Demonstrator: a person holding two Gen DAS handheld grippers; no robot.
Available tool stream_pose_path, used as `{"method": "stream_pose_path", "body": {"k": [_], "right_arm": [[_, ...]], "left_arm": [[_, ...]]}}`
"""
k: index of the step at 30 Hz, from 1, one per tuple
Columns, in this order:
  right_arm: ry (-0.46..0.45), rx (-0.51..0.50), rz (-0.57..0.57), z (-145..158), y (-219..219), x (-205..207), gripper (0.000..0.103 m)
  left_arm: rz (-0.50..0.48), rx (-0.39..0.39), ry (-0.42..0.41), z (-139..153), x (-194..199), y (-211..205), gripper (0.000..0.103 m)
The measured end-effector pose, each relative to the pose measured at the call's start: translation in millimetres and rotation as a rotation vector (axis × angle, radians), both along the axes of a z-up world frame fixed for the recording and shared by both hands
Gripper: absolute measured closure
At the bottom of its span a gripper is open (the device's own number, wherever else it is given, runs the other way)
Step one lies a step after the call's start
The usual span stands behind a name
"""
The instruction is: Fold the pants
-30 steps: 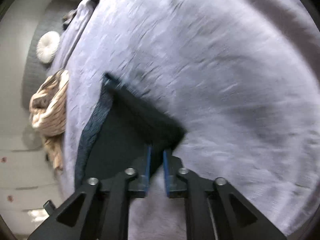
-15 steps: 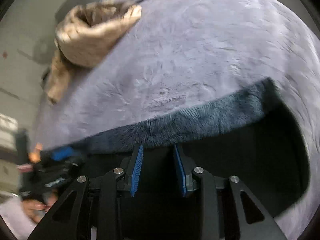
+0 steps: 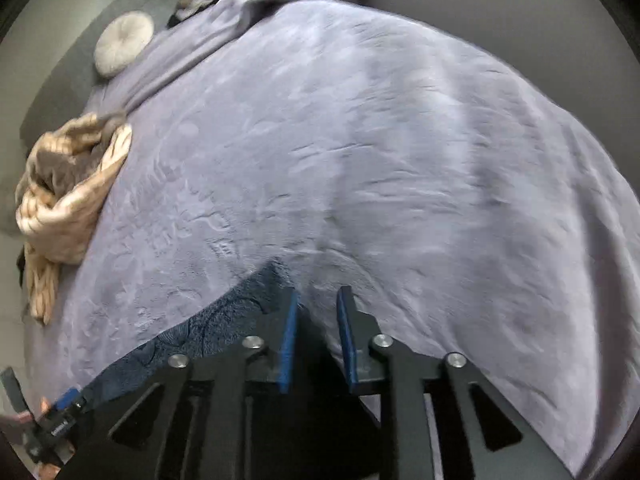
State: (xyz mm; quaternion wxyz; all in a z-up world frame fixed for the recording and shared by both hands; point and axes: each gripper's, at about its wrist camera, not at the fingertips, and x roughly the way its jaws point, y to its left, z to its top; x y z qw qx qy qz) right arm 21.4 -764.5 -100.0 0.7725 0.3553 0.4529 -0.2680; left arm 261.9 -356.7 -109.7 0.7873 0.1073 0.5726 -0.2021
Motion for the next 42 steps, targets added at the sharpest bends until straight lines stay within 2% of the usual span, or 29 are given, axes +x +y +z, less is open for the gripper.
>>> {"method": "stream_pose_path", "body": {"k": [1,3,4,7,13,14,15,16,18,19,20,22,23,26,28,30,32,33,34,37,40,42], "right_arm": [[-0.026,0.027,-0.027,4,-2,-15,0.073],[-0.049,0.074,-0.088,8,7,-45,0.059],[-0.057,0.096,-0.120,9,12,-61,0.057],[-0.124,0.216,-0.220,-4,31,-90,0.056],[-0.273,0.504,-0.284,-58,35,-90,0.056],[-0.282,0.533,-0.291,-64,34,-88,0.063],[-0.281,0.549,-0.291,-65,35,-86,0.081],[-0.300,0.563,-0.285,-61,36,-83,0.083],[-0.357,0.532,-0.262,-39,40,-84,0.085],[-0.355,0.498,-0.235,-29,42,-83,0.085],[-0.315,0.443,-0.194,-23,43,-78,0.085],[-0.179,0.370,-0.142,-30,44,-69,0.078],[-0.100,0.355,-0.148,-39,45,-67,0.065],[-0.102,0.327,-0.202,-24,53,-74,0.064],[-0.110,0.287,-0.152,0,68,-73,0.064],[-0.113,0.256,-0.070,22,94,-66,0.064],[-0.111,0.308,0.062,29,140,-48,0.064],[-0.116,0.362,0.122,25,164,-39,0.064],[-0.123,0.460,0.201,15,200,-25,0.064],[-0.124,0.726,0.338,-24,297,15,0.064],[-0.118,0.862,0.435,-50,371,43,0.064],[-0.123,0.929,0.456,-65,404,57,0.064]], "left_arm": [[-0.002,0.005,-0.009,5,-2,7,0.018],[-0.004,0.018,-0.018,10,-15,30,0.018],[0.000,0.030,-0.020,12,-18,39,0.018],[0.022,0.062,0.002,11,-35,73,0.018],[0.049,0.108,0.060,-14,-65,99,0.018],[0.042,0.114,0.056,-14,-69,100,0.018],[0.033,0.123,0.051,-14,-73,99,0.018],[0.024,0.126,0.045,-14,-76,98,0.018],[0.025,0.116,0.047,-15,-80,97,0.018],[0.030,0.111,0.049,-16,-81,98,0.017],[0.037,0.101,0.056,-16,-85,99,0.015],[0.046,0.095,0.074,-18,-85,101,0.015],[0.045,0.098,0.082,-16,-84,102,0.015],[0.044,0.078,0.072,3,-85,120,0.015],[0.060,0.076,0.061,14,-85,141,0.015],[0.100,0.075,0.052,20,-80,166,0.015],[0.144,0.091,0.049,19,-74,194,0.015],[0.164,0.104,0.049,18,-72,206,0.015],[0.177,0.116,0.050,17,-69,219,0.015],[0.183,0.161,0.014,17,-62,246,0.015],[0.212,0.206,-0.041,15,-51,282,0.015],[0.246,0.224,-0.012,-1,-40,303,0.014]]}}
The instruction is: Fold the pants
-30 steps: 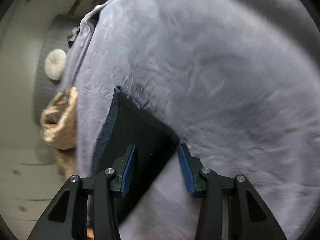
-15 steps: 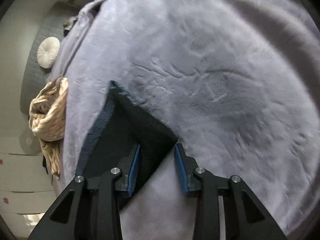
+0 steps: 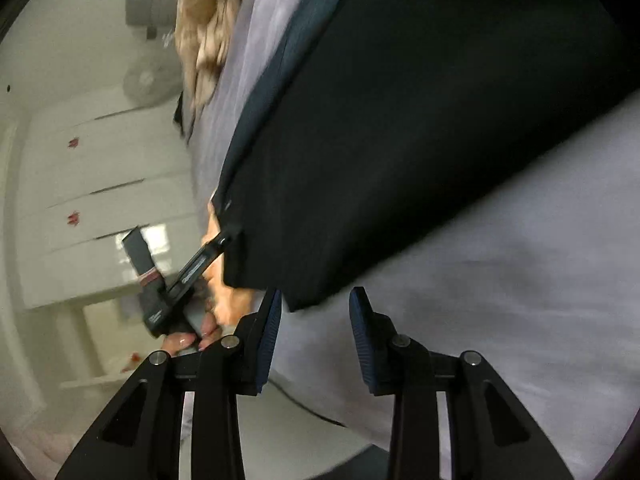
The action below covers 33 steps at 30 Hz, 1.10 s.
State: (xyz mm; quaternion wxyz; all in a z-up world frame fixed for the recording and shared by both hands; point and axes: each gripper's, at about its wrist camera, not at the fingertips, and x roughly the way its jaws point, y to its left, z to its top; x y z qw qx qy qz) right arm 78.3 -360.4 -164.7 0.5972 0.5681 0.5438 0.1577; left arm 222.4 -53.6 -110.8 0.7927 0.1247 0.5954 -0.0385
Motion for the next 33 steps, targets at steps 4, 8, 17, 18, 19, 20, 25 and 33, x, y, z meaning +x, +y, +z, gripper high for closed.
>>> {"method": "stream_pose_path", "body": {"k": [4,8,17,18,19,20,25,33], "right_arm": [[0.062,0.047,-0.011,-26,28,17,0.064],[0.023,0.063,-0.028,-18,27,12,0.062],[0.069,-0.003,-0.021,-21,40,35,0.094],[0.038,-0.033,-0.012,-10,40,38,0.094],[-0.015,-0.059,-0.005,4,39,38,0.094],[-0.039,-0.097,0.015,12,34,35,0.094],[0.104,-0.193,0.093,-15,30,16,0.093],[-0.110,-0.428,0.217,68,0,50,0.084]], "left_arm": [[0.020,-0.123,0.045,-17,9,23,0.009],[0.004,-0.129,0.036,-19,10,22,0.008],[-0.010,-0.129,0.031,-19,9,21,0.006],[-0.015,-0.130,0.029,-19,8,21,0.006],[-0.018,-0.132,0.026,-19,6,21,0.006],[-0.018,-0.134,0.021,-19,6,22,0.006],[-0.024,-0.111,0.026,-17,7,20,0.005],[-0.075,-0.184,-0.050,19,16,-12,0.005]]}}
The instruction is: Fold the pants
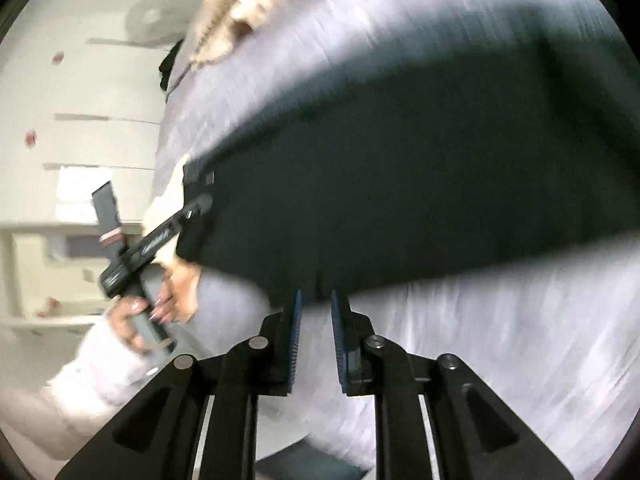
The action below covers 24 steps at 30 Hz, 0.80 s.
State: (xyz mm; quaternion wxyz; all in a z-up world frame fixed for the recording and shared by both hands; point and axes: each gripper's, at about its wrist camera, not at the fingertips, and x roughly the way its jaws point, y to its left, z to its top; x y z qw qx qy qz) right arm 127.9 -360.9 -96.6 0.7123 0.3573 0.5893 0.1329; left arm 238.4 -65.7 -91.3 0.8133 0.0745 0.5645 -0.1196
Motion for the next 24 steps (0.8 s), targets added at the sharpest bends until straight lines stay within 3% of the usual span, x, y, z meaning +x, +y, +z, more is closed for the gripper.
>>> {"method": "stream_pose_path", "body": {"k": [6,8,10,16,18,20,24], "right_arm": [[-0.063,-0.217,0.064,-24,18,94,0.082],[-0.050,-0.283,0.041,-32,17,108,0.082],[-0.039,-0.278,-0.009,-40,12,116,0.083],[-0.015,-0.317,-0.151,-27,-35,100,0.079],[-0.004,-0.312,-0.175,-20,-45,92,0.059],[0.014,-0.292,-0.194,-12,-55,76,0.049],[0.059,-0.263,-0.183,-3,-55,41,0.048]], "left_arm": [[0.127,0.073,-0.027,-28,49,-16,0.005],[0.169,0.038,-0.010,-37,61,-6,0.005],[0.199,0.074,-0.015,-41,71,1,0.005],[0.172,0.121,-0.017,-27,71,6,0.005],[0.140,0.122,-0.023,-15,59,4,0.005],[0.110,0.117,-0.007,-8,47,-1,0.005],[0.021,0.107,0.037,4,12,-21,0.005]]}}
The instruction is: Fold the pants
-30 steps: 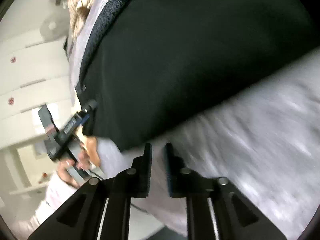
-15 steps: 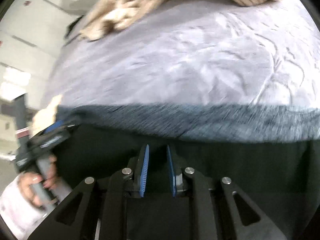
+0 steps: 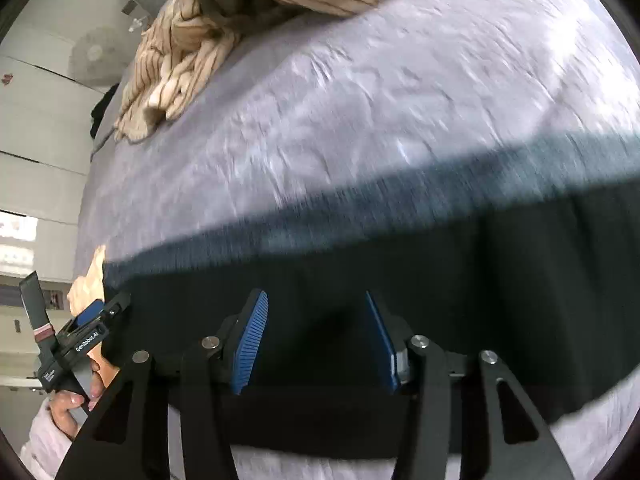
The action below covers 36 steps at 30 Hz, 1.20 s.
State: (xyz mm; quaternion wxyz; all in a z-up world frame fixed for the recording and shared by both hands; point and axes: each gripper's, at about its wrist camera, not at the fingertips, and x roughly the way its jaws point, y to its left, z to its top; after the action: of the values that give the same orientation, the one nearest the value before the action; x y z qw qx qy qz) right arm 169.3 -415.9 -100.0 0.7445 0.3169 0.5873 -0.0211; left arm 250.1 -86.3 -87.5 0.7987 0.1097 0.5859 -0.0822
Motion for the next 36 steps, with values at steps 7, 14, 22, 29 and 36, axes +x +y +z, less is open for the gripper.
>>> {"method": "stream_pose_path", "body": {"k": [7,14,22,29,36], "right_arm": [[0.067,0.033,-0.010,12,6,-64,0.040],[0.113,0.052,-0.071,21,0,-124,0.032],[0.131,0.108,-0.175,14,-12,-165,0.032],[0.098,0.138,-0.235,10,-37,-178,0.032],[0.084,0.159,-0.286,5,-81,-195,0.032]], "left_arm": [[-0.112,-0.020,0.106,9,-63,-43,0.005],[-0.187,-0.040,0.138,30,-102,-75,0.005],[-0.263,0.006,0.140,41,-122,-110,0.005],[-0.317,0.046,0.141,41,-133,-147,0.005],[-0.347,0.074,0.145,35,-139,-207,0.005]]}}
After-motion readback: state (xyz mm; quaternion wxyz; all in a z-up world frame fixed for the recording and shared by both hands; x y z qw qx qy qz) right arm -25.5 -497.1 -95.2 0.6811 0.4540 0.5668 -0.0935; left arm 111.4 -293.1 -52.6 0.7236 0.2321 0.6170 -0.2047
